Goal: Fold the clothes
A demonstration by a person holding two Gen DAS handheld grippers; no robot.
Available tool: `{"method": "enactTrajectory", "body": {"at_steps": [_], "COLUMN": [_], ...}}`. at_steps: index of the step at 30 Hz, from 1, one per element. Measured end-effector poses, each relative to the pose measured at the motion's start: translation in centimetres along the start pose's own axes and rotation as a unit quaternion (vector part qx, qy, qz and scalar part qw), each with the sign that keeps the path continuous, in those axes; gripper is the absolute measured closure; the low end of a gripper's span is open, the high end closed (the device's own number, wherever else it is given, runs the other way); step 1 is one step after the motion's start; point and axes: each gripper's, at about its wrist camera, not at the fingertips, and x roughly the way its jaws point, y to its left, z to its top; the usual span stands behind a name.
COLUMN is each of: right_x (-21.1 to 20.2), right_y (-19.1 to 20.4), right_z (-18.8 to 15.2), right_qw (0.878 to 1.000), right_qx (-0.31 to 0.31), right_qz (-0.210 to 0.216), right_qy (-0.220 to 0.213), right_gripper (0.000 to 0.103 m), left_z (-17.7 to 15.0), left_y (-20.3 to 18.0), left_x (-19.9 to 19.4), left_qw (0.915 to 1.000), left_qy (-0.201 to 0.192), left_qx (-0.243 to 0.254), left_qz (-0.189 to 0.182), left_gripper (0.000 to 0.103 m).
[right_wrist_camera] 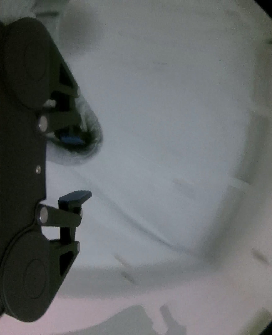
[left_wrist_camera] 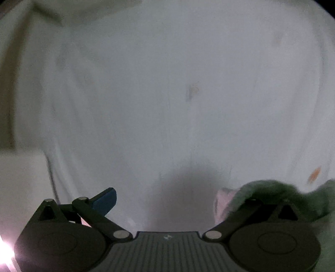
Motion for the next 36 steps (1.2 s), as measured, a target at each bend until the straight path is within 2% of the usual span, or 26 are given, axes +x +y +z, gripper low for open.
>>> {"method": "enactTrajectory", "body": {"at_steps": [1, 2, 3, 4, 6, 7, 8, 9, 11, 13, 14, 16, 18, 20, 21, 23, 25, 27, 28, 29, 31, 34, 36], "right_x": [3.0, 5.6, 7.0, 7.3, 7.9, 7.7, 6.5, 5.6, 4.6, 4.1, 4.1, 4.4, 4.7, 4.3, 3.7, 2.2, -0.6, -4.2, -6.2, -8.2, -12.1, -16.6, -18.0], "right_y": [1.7, 3.3, 4.6, 5.7, 8.0, 8.7, 8.8, 8.7, 7.1, 5.4, 4.5, 2.9, 1.1, -2.2, -4.2, -8.2, -12.2, -15.3, -16.7, -17.8, -19.0, -18.9, -18.2], "right_z": [-2.6, -5.5, -8.6, -11.5, -17.4, -20.2, -22.4, -23.8, -22.7, -21.1, -19.9, -16.2, -10.5, -5.6, -3.2, 1.5, 6.5, 10.2, 12.1, 13.6, 15.6, 17.8, 18.3], "right_qw": [0.999, 0.996, 0.991, 0.985, 0.970, 0.963, 0.959, 0.955, 0.952, 0.956, 0.962, 0.978, 0.991, 0.997, 0.997, 0.994, 0.985, 0.973, 0.965, 0.958, 0.947, 0.933, 0.927], "right_qx": [-0.003, -0.006, -0.012, -0.020, -0.037, -0.045, -0.052, -0.053, -0.034, -0.012, -0.008, -0.011, -0.010, 0.011, 0.026, 0.041, 0.048, 0.055, 0.060, 0.067, 0.078, 0.073, 0.067], "right_qz": [0.015, 0.030, 0.044, 0.058, 0.085, 0.094, 0.092, 0.088, 0.077, 0.063, 0.054, 0.027, -0.003, -0.041, -0.058, -0.098, -0.137, -0.162, -0.173, -0.179, -0.182, -0.179, -0.168], "right_qy": [0.045, 0.089, 0.127, 0.160, 0.224, 0.250, 0.264, 0.278, 0.293, 0.287, 0.267, 0.204, 0.136, 0.070, 0.043, -0.017, -0.089, -0.155, -0.187, -0.212, -0.253, -0.305, -0.327], "right_gripper": [0.083, 0.083, 0.095, 0.095, 0.096, 0.096, 0.096, 0.096, 0.096, 0.096, 0.096, 0.096, 0.096, 0.096, 0.096, 0.096, 0.096, 0.096, 0.096, 0.096, 0.096, 0.096, 0.096], "left_z": [-1.8, -4.4, -7.0, -9.7, -15.0, -17.7, -20.3, -21.8, -23.2, -21.2, -19.6, -15.6, -10.8, -4.3, -1.2, 4.4, 9.4, 13.0, 14.5, 15.9, 17.9, 19.4, 20.3], "left_y": [-0.9, -2.0, -2.9, -3.7, -4.6, -5.0, -5.4, -5.3, -4.6, -3.8, -4.1, -5.4, -6.9, -8.7, -9.5, -10.9, -12.4, -13.7, -14.2, -14.7, -15.3, -15.2, -14.7], "left_x": [3.7, 7.3, 9.8, 12.0, 14.2, 15.2, 16.2, 16.7, 17.0, 17.5, 17.3, 17.0, 15.7, 14.0, 13.0, 10.8, 7.2, 3.6, 1.8, 0.0, -2.9, -5.9, -7.0], "left_qw": [0.9993, 0.9967, 0.9926, 0.9870, 0.9733, 0.9648, 0.9551, 0.9490, 0.9432, 0.9462, 0.9495, 0.9614, 0.9727, 0.9805, 0.9807, 0.9764, 0.9692, 0.9597, 0.9507, 0.9400, 0.9239, 0.9158, 0.9094], "left_qy": [0.034, 0.074, 0.111, 0.148, 0.215, 0.247, 0.280, 0.300, 0.322, 0.315, 0.305, 0.260, 0.206, 0.143, 0.119, 0.078, 0.024, -0.020, -0.036, -0.045, -0.062, -0.105, -0.116], "left_qx": [0.013, 0.032, 0.047, 0.060, 0.074, 0.080, 0.086, 0.084, 0.064, 0.048, 0.045, 0.040, 0.030, 0.005, -0.012, -0.046, -0.059, -0.063, -0.067, -0.073, -0.085, -0.085, -0.094], "left_qz": [0.002, -0.003, -0.012, -0.021, -0.034, -0.039, -0.045, -0.046, -0.050, -0.056, -0.061, -0.081, -0.102, -0.135, -0.155, -0.196, -0.238, -0.273, -0.301, -0.330, -0.368, -0.378, -0.388], "left_gripper": [0.017, 0.026, 0.040, 0.046, 0.074, 0.080, 0.085, 0.085, 0.085, 0.086, 0.086, 0.088, 0.088, 0.089, 0.089, 0.088, 0.088, 0.088, 0.087, 0.086, 0.086, 0.086, 0.086]}}
